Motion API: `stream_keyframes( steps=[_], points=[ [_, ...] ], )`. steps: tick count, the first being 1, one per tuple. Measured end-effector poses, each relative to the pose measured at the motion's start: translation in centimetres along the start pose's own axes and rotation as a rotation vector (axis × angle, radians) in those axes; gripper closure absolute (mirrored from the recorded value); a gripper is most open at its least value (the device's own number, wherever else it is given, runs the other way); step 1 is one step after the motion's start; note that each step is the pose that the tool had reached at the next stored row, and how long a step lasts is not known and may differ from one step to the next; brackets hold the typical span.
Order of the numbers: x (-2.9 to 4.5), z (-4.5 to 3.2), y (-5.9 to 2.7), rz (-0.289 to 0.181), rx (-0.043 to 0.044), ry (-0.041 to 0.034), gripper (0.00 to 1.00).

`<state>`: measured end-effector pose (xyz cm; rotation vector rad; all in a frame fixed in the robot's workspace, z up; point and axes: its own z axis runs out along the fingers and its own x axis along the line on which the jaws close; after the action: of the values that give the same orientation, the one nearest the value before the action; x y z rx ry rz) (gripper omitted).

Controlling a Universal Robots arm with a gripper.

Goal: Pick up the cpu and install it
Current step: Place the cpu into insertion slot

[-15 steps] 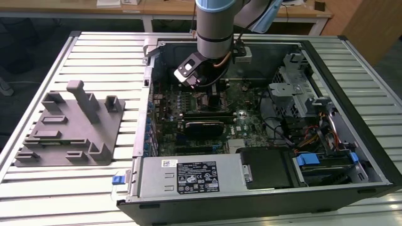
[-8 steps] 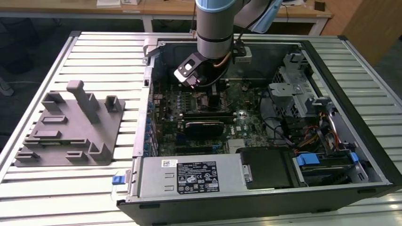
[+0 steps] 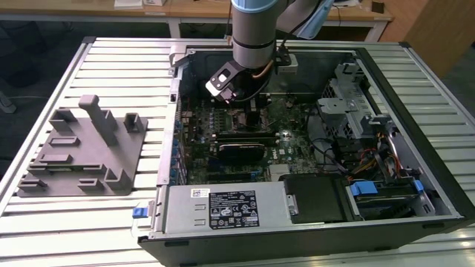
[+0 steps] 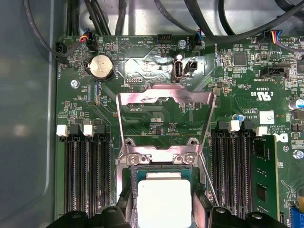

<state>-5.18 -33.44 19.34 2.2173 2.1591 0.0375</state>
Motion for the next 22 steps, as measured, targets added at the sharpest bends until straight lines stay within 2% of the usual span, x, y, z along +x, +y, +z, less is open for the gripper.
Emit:
stream_keyframes(
  steps=[7,8,9,22],
  points=[
    [-0.01,-0.04,0.0,0.0,0.0002,-0.0003,0.4],
    [-0.01,-0.04,0.0,0.0,0.0002,-0.0002,0.46],
    [-0.01,-0.04,0.0,0.0,0.0001,-0.0002,0.47],
    [0.0,-0.08,0.0,0.0,0.0,0.0,0.47]
  ],
)
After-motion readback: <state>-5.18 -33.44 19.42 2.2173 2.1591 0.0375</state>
